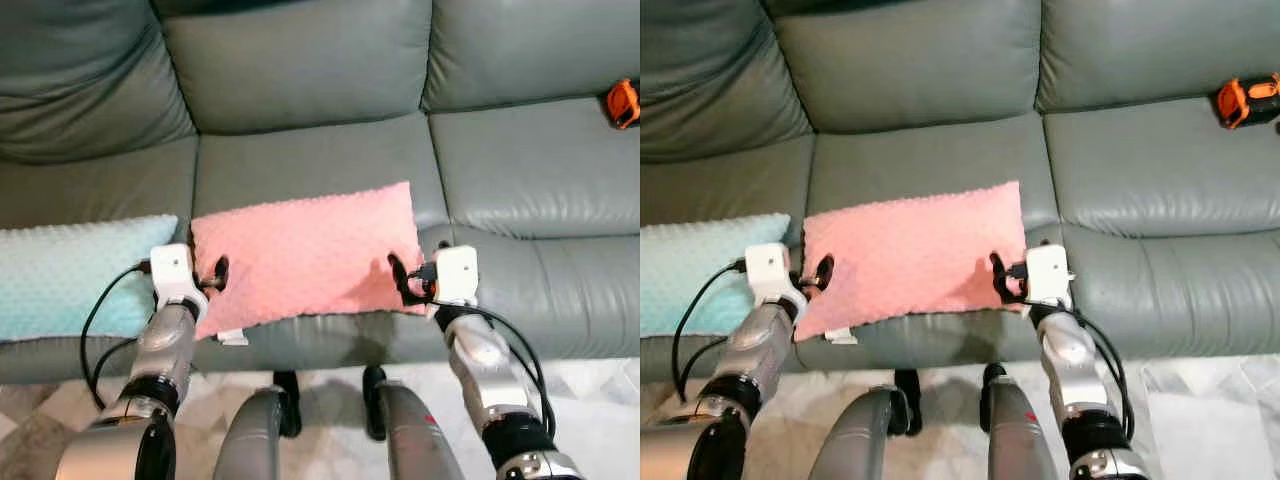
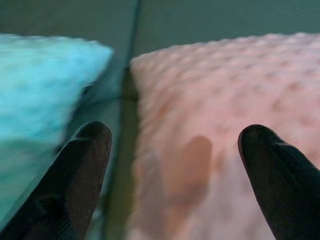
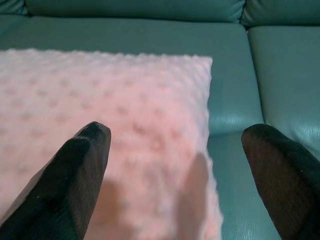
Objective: Move the pillow to the sofa
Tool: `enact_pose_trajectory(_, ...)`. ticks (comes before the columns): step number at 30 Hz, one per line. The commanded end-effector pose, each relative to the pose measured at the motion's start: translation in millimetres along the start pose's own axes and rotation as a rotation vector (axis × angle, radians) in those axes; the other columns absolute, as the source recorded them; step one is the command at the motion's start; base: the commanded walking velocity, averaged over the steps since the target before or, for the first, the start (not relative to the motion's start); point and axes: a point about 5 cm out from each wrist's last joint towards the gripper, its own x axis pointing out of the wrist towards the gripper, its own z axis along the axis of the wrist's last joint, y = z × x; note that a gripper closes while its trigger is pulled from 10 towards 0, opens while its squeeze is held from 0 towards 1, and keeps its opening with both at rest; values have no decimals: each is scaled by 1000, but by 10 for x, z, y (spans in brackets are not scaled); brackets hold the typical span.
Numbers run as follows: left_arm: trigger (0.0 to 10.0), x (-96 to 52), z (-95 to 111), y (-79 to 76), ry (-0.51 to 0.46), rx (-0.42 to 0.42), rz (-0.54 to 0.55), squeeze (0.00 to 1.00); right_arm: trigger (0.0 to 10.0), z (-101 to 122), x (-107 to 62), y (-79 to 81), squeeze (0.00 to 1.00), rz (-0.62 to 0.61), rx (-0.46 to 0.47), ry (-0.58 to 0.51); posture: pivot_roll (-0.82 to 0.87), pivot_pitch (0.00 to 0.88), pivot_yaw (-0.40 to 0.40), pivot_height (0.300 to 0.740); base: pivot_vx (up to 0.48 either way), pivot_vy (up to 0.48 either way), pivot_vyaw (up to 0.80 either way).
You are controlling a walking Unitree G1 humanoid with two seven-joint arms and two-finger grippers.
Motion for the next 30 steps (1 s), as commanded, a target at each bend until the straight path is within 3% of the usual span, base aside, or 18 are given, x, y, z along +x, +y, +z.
enact_pose_trajectory(1, 10000, -119, -216, 159, 68, 34, 31, 1000, 10000, -276, -140, 53, 1000, 4, 6, 96, -36, 137, 102, 740, 0, 0, 0)
enact_pose_trajectory(4, 10000, -176, -319, 227, 115, 63, 53, 1000, 10000, -449, -225, 69, 1000, 20, -21, 172, -34, 64, 91, 740, 0, 0, 0)
enact_pose_trajectory(6, 10000, -202, -363, 252, 133, 76, 59, 1000, 10000, -498, -255, 78, 1000, 28, -32, 193, -34, 64, 91, 740, 0, 0, 0)
enact_pose_trajectory(8, 10000, -298, -559, 308, 239, 73, 90, 1000, 10000, -604, -316, 83, 1000, 40, -72, 247, -30, 25, 80, 740, 0, 0, 0)
enact_pose_trajectory(11, 10000, -417, -740, 346, 317, 156, 80, 1000, 10000, -658, -328, 67, 1000, 52, -118, 287, -32, 0, 60, 740, 0, 0, 0)
enact_pose_trajectory(14, 10000, -580, -949, 450, 414, 115, 154, 1000, 10000, -716, -334, 2, 1000, 44, -172, 342, -33, 0, 41, 740, 0, 0, 0)
enact_pose_trajectory(16, 10000, -700, -1081, 506, 470, 132, 187, 1000, 10000, -847, -422, -72, 1000, 17, -172, 439, -29, 0, 22, 740, 0, 0, 0)
enact_pose_trajectory(22, 10000, -845, -1242, 548, 556, 127, 220, 1000, 10000, -1007, -553, -122, 1000, -6, -164, 558, -14, 0, 5, 740, 0, 0, 0)
enact_pose_trajectory(27, 10000, -1012, -1436, 508, 658, 129, 185, 1000, 10000, -1234, -772, -60, 1000, 14, -147, 724, -23, 0, 18, 740, 0, 0, 0)
enact_pose_trajectory(28, 10000, -1011, -1441, 494, 661, 129, 184, 455, 10000, -1251, -793, -63, 361, 13, -150, 740, -24, 0, 19, 740, 0, 0, 0)
enact_pose_trajectory(29, 10000, -1002, -1441, 474, 662, 127, 183, 0, 10000, -1272, -818, -69, 0, 8, -148, 758, -21, 0, 19, 740, 0, 0, 0)
enact_pose_trajectory(30, 10000, -1002, -1441, 474, 662, 127, 183, 0, 10000, -1272, -818, -69, 0, 8, -148, 758, -21, 0, 19, 740, 0, 0, 0)
